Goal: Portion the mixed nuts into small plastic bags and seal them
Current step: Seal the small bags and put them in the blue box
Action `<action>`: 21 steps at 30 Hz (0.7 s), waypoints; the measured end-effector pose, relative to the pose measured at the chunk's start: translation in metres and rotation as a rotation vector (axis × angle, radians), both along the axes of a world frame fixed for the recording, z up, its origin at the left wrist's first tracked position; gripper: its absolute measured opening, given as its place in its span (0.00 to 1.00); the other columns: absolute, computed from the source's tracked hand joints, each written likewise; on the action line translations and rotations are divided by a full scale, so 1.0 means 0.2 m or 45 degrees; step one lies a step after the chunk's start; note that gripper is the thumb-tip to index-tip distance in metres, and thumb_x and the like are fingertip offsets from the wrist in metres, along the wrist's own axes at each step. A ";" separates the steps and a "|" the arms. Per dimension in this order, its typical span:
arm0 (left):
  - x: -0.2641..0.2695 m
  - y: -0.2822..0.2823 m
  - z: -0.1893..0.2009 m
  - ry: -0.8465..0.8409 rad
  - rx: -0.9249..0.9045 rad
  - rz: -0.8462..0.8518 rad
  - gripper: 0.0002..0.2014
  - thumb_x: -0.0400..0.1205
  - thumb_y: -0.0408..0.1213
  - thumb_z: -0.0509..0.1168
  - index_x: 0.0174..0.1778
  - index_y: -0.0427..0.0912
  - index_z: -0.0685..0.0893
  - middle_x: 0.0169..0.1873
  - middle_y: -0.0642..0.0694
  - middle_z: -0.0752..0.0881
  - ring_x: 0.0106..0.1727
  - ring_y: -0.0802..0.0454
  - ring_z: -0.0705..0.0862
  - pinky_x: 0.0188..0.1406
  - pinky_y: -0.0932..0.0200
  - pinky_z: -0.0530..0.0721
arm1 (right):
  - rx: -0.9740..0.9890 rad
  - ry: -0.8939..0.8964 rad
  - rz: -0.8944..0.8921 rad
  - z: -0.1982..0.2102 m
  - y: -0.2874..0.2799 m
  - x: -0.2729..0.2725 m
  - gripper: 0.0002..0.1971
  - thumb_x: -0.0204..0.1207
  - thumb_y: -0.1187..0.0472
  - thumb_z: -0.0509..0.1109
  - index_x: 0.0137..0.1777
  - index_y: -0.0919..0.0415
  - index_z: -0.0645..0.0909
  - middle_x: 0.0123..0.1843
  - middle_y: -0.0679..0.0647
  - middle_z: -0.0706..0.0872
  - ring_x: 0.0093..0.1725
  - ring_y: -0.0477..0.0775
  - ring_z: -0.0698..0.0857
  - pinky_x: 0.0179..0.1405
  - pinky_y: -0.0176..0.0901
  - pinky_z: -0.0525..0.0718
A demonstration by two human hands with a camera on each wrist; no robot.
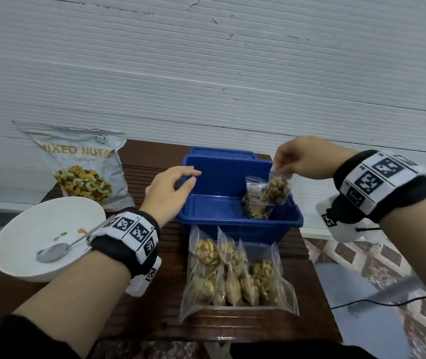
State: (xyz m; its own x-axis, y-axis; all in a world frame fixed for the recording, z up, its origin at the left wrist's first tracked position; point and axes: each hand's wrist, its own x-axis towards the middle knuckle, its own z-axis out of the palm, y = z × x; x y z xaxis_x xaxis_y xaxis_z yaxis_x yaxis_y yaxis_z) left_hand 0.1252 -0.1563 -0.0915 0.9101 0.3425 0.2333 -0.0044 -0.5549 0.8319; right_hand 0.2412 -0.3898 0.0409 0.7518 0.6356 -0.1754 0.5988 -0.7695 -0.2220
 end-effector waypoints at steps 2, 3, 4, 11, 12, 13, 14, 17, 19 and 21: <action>0.02 0.01 -0.02 0.032 0.023 -0.024 0.08 0.80 0.54 0.60 0.50 0.75 0.79 0.63 0.69 0.79 0.69 0.58 0.76 0.71 0.37 0.72 | -0.121 0.081 0.058 -0.07 0.04 0.06 0.06 0.78 0.65 0.70 0.45 0.52 0.81 0.38 0.40 0.83 0.40 0.40 0.81 0.41 0.33 0.75; 0.04 0.01 -0.03 0.033 0.036 -0.040 0.09 0.78 0.57 0.58 0.50 0.76 0.79 0.64 0.70 0.78 0.70 0.59 0.75 0.71 0.36 0.72 | -0.183 0.141 0.084 -0.10 0.06 0.09 0.06 0.78 0.65 0.70 0.45 0.52 0.81 0.38 0.41 0.85 0.40 0.39 0.82 0.41 0.31 0.75; 0.04 0.02 -0.05 0.034 0.059 -0.058 0.10 0.77 0.58 0.56 0.50 0.78 0.78 0.64 0.71 0.77 0.72 0.58 0.74 0.71 0.36 0.71 | -0.251 0.199 0.108 -0.13 0.08 0.12 0.06 0.79 0.65 0.69 0.45 0.52 0.81 0.38 0.43 0.86 0.39 0.40 0.83 0.42 0.32 0.77; 0.06 0.04 -0.09 0.051 0.155 -0.061 0.13 0.86 0.45 0.61 0.55 0.75 0.75 0.63 0.74 0.73 0.74 0.60 0.67 0.74 0.36 0.65 | -0.605 0.295 0.177 -0.27 0.18 0.19 0.10 0.77 0.68 0.68 0.44 0.51 0.85 0.37 0.39 0.86 0.40 0.41 0.84 0.53 0.41 0.84; 0.06 0.04 -0.09 0.045 0.158 -0.068 0.13 0.86 0.47 0.61 0.54 0.77 0.74 0.62 0.75 0.73 0.74 0.60 0.67 0.74 0.36 0.65 | -0.624 0.274 0.178 -0.28 0.19 0.20 0.10 0.76 0.68 0.68 0.44 0.51 0.86 0.37 0.38 0.86 0.40 0.40 0.83 0.53 0.41 0.83; 0.06 0.04 -0.09 0.047 0.154 -0.071 0.11 0.85 0.50 0.59 0.53 0.78 0.73 0.61 0.77 0.73 0.74 0.60 0.67 0.74 0.35 0.65 | -0.638 0.253 0.183 -0.29 0.20 0.19 0.10 0.75 0.68 0.69 0.43 0.51 0.87 0.36 0.38 0.86 0.39 0.39 0.83 0.53 0.41 0.83; 0.06 0.04 -0.09 0.055 0.150 -0.071 0.10 0.83 0.53 0.58 0.52 0.80 0.72 0.61 0.78 0.72 0.74 0.61 0.67 0.74 0.35 0.65 | -0.652 0.231 0.194 -0.30 0.21 0.19 0.10 0.75 0.67 0.69 0.43 0.50 0.87 0.36 0.39 0.86 0.37 0.38 0.82 0.52 0.41 0.83; 0.06 0.04 -0.09 0.072 0.129 -0.070 0.11 0.84 0.52 0.58 0.52 0.81 0.71 0.60 0.78 0.72 0.74 0.61 0.65 0.74 0.36 0.64 | -0.704 0.155 0.257 -0.35 0.23 0.18 0.09 0.75 0.66 0.69 0.45 0.51 0.88 0.38 0.43 0.85 0.37 0.41 0.80 0.48 0.40 0.83; 0.06 0.03 -0.09 0.079 0.117 -0.064 0.12 0.85 0.50 0.59 0.52 0.80 0.71 0.60 0.76 0.73 0.75 0.62 0.64 0.75 0.36 0.62 | -0.758 0.091 0.323 -0.37 0.25 0.17 0.11 0.76 0.67 0.66 0.49 0.54 0.87 0.35 0.43 0.82 0.38 0.45 0.79 0.46 0.39 0.81; 0.06 0.03 -0.09 0.099 0.103 -0.062 0.14 0.86 0.48 0.60 0.52 0.80 0.71 0.62 0.72 0.74 0.75 0.63 0.62 0.76 0.37 0.60 | -0.797 0.067 0.360 -0.39 0.26 0.17 0.12 0.76 0.69 0.64 0.52 0.58 0.87 0.38 0.46 0.86 0.38 0.47 0.81 0.43 0.37 0.79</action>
